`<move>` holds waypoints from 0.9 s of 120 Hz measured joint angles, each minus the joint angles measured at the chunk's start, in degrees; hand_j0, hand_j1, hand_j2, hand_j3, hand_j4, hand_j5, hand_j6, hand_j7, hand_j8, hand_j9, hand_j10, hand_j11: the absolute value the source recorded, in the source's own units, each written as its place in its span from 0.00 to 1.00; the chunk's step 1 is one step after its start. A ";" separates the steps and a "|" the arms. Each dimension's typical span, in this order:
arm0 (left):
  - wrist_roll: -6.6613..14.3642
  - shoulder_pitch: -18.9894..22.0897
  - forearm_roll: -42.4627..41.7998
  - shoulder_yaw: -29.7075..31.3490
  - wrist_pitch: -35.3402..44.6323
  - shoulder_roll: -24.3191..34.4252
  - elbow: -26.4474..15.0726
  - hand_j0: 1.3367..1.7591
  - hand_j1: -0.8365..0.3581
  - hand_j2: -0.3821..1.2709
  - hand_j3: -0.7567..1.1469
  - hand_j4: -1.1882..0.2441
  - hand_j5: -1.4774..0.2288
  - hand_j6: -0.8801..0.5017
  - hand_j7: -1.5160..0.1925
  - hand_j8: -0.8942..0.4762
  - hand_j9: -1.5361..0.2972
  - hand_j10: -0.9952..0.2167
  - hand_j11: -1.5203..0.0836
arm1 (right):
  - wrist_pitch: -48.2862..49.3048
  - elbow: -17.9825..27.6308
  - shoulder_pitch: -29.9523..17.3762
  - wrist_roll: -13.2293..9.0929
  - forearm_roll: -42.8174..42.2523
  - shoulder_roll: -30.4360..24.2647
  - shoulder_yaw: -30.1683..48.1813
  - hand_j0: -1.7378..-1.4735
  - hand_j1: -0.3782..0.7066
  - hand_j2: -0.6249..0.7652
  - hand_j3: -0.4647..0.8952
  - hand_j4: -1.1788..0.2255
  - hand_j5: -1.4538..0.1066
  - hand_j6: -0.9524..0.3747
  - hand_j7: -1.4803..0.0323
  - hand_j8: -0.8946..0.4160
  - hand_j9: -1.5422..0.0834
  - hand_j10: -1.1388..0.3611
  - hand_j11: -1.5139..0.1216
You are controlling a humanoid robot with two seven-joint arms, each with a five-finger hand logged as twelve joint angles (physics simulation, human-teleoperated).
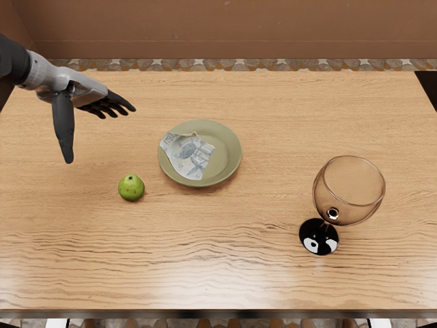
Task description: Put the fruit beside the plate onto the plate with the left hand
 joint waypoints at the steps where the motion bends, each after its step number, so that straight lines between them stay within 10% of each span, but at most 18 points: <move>1: -0.01 0.00 0.02 0.00 0.00 0.00 0.01 0.76 0.96 0.24 0.40 0.81 0.84 0.61 0.86 0.63 0.81 0.79 0.92 | 0.00 0.01 0.02 0.00 0.01 0.00 0.00 0.30 0.03 0.45 0.34 0.84 0.93 0.72 0.98 0.68 0.95 0.76 0.93; 46: 0.03 -0.13 0.47 -1.51 0.00 -0.34 0.99 0.76 0.96 0.24 0.40 0.81 0.84 0.61 0.86 0.63 0.81 0.79 0.92 | -0.03 -0.02 0.38 -0.09 0.42 0.00 0.13 0.30 0.03 0.45 0.34 0.84 0.93 0.72 0.98 0.68 0.95 0.76 0.93; 59: 0.67 -12.75 0.57 0.70 0.00 -2.14 -6.04 0.76 0.96 0.24 0.40 0.81 0.84 0.61 0.86 0.63 0.82 0.79 0.92 | -0.04 -0.02 0.39 -0.09 0.42 0.00 0.11 0.30 0.03 0.45 0.34 0.84 0.93 0.72 0.98 0.68 0.95 0.76 0.93; 64: 4.42 -14.46 -1.39 0.73 0.06 -4.26 -10.34 0.76 0.96 0.24 0.40 0.81 0.84 0.61 0.86 0.63 0.82 0.79 0.92 | -0.04 -0.02 0.38 -0.09 0.42 0.00 0.12 0.30 0.03 0.45 0.34 0.84 0.93 0.72 0.98 0.68 0.95 0.76 0.93; 84: 30.88 -12.75 -16.87 -5.69 23.52 -10.95 -25.38 0.76 0.96 0.23 0.40 0.81 0.84 0.61 0.86 0.63 0.82 0.80 0.92 | -0.04 -0.02 0.40 -0.09 0.43 0.00 0.13 0.30 0.03 0.45 0.34 0.84 0.93 0.72 0.98 0.68 0.95 0.76 0.93; 108: 39.34 -5.92 -28.38 -16.59 56.97 -16.61 -33.97 0.76 0.96 0.23 0.40 0.81 0.84 0.61 0.86 0.63 0.82 0.80 0.92 | -0.04 -0.03 0.40 -0.09 0.43 0.00 0.13 0.30 0.03 0.45 0.34 0.84 0.93 0.72 0.98 0.68 0.95 0.76 0.93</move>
